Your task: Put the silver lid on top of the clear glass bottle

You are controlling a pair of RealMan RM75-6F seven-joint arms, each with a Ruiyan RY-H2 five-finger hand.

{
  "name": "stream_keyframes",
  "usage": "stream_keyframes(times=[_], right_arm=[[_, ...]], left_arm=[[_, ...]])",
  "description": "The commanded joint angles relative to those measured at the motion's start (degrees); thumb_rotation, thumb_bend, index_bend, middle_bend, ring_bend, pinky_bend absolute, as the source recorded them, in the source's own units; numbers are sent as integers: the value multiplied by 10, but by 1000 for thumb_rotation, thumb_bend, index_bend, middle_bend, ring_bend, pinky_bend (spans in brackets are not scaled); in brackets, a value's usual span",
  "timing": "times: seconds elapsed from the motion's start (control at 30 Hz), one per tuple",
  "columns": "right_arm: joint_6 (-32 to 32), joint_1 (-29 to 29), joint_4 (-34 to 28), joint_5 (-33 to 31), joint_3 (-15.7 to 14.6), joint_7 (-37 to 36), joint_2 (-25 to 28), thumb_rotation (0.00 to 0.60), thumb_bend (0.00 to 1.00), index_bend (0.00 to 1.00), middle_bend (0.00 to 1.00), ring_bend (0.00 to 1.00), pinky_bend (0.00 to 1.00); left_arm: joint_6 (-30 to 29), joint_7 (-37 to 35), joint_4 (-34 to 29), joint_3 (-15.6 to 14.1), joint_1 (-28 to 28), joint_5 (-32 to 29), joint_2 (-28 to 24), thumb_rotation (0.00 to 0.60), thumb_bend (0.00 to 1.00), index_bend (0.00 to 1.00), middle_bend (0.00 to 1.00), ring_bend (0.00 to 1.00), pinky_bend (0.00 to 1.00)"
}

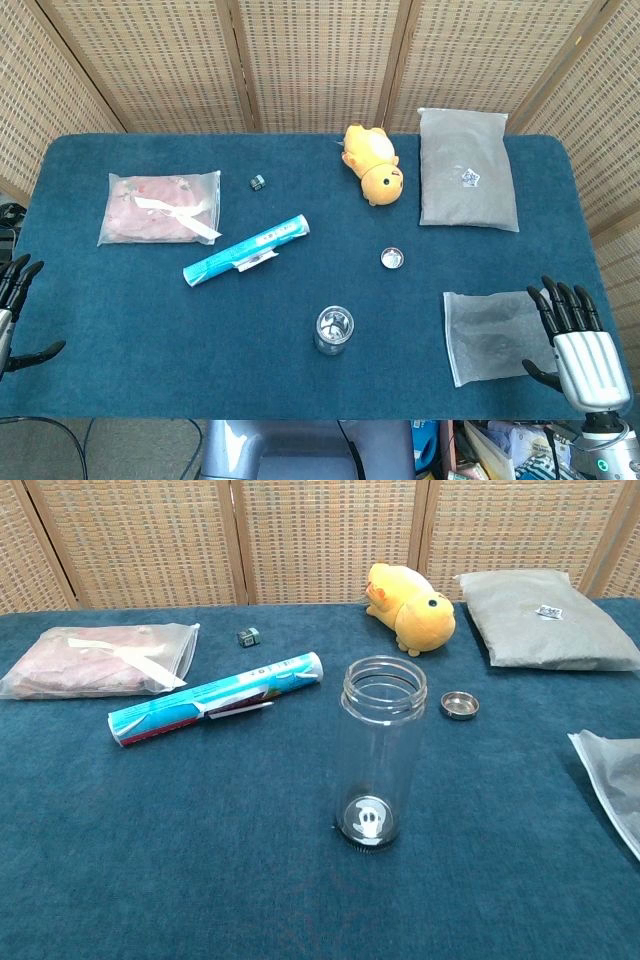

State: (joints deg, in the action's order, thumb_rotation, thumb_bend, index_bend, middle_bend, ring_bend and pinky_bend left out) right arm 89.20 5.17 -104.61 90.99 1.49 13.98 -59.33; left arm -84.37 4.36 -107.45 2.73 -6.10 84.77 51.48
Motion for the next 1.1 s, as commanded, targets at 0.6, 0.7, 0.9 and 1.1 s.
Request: stream_keyframes(times=[0.6,0.7,0.9,1.1], right_arm=[[-257,208,123,-83,115,-116,-43,600,301,474,0,0,0],[-325,259,165,-129,138,-110,-75,600,332,485,0,0,0],[-424,350,255,-212,160,-60,-162,600,421,509,0,0,0],[-474,404,324,-274,161,-17,-227,600,434,509,0,0,0]], left_arm=[[15,7,12,19,-13,-35,12,600,0,0,0,0,0],[22,9,23,24,-19,-45,20,600,0,0,0,0,0],[44,21,33,32,-31,-76,30,600,0,0,0,0,0],[58,35,37,36,-38,-99,35,600,0,0,0,0,0]])
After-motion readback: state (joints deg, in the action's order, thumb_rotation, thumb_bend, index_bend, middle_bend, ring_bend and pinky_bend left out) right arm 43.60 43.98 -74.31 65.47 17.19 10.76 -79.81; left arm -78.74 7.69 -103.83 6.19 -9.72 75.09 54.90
